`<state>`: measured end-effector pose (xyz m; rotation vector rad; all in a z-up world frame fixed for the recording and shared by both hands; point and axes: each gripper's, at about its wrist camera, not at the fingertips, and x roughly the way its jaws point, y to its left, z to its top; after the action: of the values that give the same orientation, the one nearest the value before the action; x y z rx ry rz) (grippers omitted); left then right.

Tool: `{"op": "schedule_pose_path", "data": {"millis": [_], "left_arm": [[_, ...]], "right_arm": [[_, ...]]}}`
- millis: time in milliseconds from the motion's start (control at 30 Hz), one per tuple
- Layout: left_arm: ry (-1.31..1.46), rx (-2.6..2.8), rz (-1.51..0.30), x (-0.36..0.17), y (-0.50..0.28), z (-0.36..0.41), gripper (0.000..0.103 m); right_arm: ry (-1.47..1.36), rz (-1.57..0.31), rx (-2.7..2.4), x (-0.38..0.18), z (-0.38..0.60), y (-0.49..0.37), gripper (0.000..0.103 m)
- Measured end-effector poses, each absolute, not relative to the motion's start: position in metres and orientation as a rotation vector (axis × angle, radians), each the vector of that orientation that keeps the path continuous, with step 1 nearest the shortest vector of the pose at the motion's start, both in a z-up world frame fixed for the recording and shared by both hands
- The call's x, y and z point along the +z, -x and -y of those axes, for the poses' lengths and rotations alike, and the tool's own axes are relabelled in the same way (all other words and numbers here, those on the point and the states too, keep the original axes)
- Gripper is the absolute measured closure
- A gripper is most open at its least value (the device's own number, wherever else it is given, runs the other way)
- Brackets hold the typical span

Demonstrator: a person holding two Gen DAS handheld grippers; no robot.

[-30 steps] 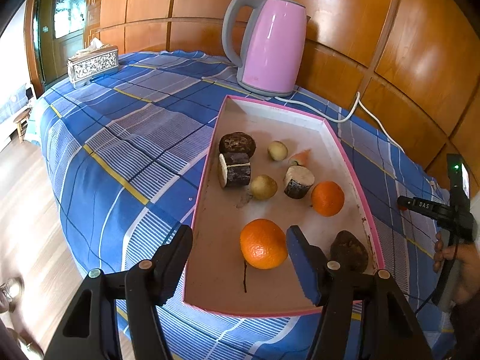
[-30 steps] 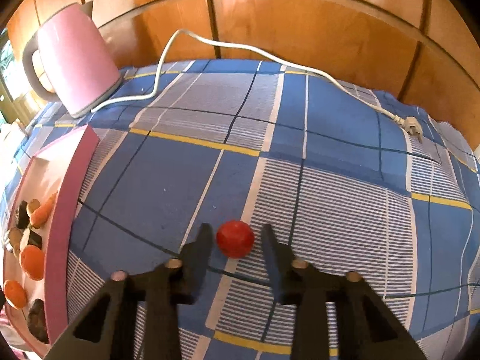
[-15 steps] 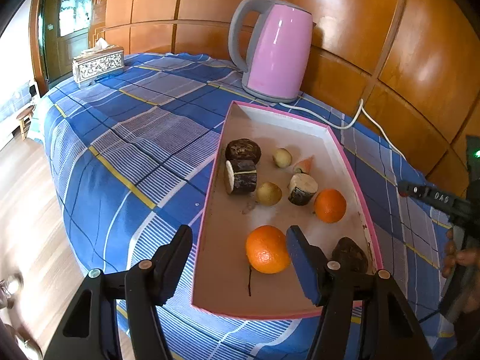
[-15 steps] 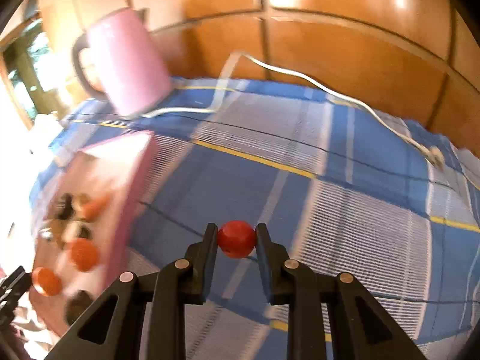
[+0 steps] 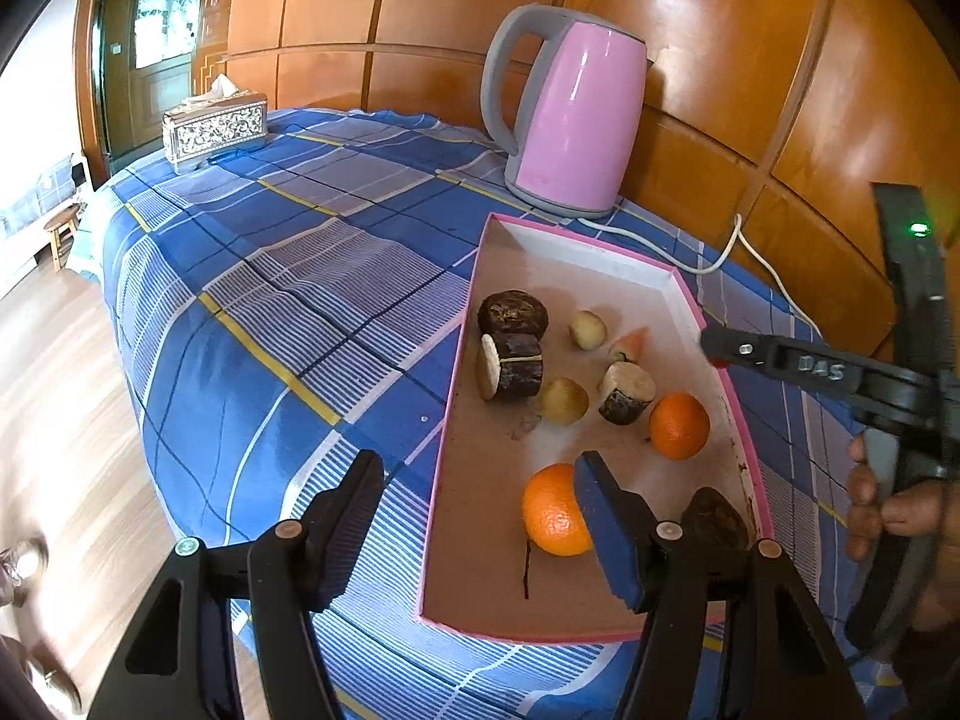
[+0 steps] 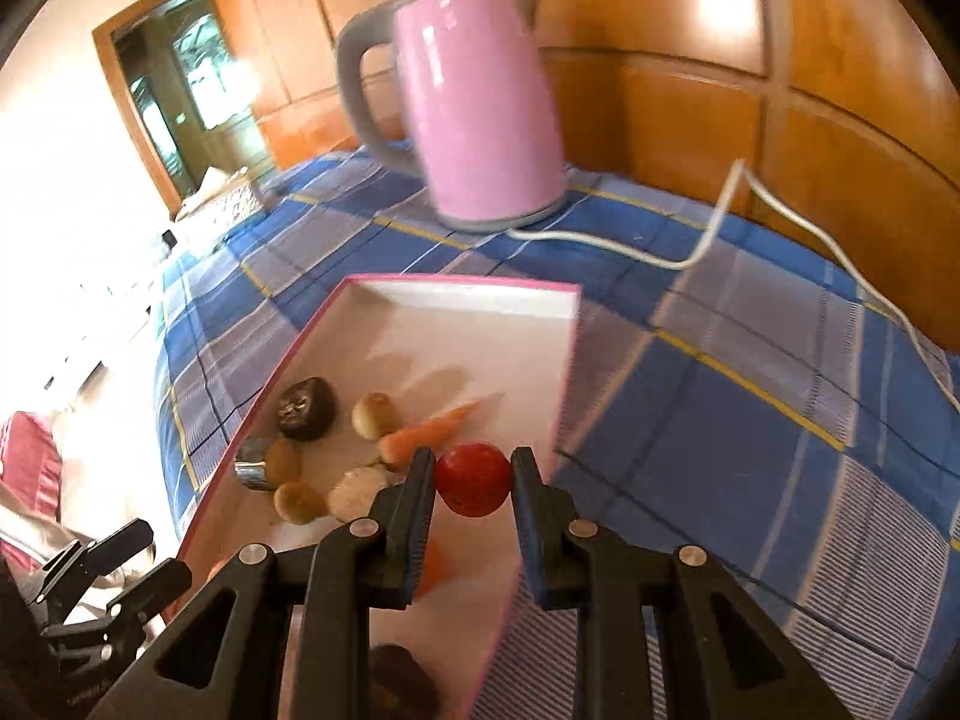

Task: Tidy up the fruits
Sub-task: 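Carry the tomato into the tray and open the right tool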

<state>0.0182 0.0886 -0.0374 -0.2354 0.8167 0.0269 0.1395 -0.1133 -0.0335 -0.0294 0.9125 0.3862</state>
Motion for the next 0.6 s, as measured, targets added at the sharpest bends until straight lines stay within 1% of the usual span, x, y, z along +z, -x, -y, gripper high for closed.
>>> {"op": "schedule_pose_path", "data": {"millis": [200, 233, 267, 400, 467, 533, 567, 600], "left_arm": [[0.236, 0.028, -0.818, -0.038, -0.018, -0.09, 0.036], [0.237, 0.029, -0.818, -0.038, -0.018, -0.09, 0.036], [0.236, 0.031, -0.817, -0.037, -0.018, -0.09, 0.035], [0.232, 0.037, -0.807, -0.034, -0.017, -0.089, 0.031], [0.222, 0.036, -0.797, -0.032, -0.016, -0.087, 0.031], [0.211, 0.031, -0.786, -0.028, -0.014, -0.084, 0.03], [0.208, 0.028, -0.782, -0.027, -0.014, -0.083, 0.029], [0.204, 0.025, -0.777, -0.026, -0.013, -0.082, 0.027]], "right_arm": [[0.072, -0.949, 0.386, -0.048, 0.096, -0.144, 0.075], [0.075, -0.948, 0.387, -0.049, 0.096, -0.143, 0.074], [0.077, -0.946, 0.387, -0.049, 0.096, -0.142, 0.07], [0.07, -0.942, 0.373, -0.048, 0.1, -0.136, 0.067], [0.066, -0.931, 0.359, -0.046, 0.102, -0.13, 0.067], [0.053, -0.914, 0.339, -0.042, 0.107, -0.12, 0.064], [0.049, -0.901, 0.323, -0.039, 0.111, -0.114, 0.06], [0.047, -0.894, 0.312, -0.038, 0.113, -0.11, 0.06]]}}
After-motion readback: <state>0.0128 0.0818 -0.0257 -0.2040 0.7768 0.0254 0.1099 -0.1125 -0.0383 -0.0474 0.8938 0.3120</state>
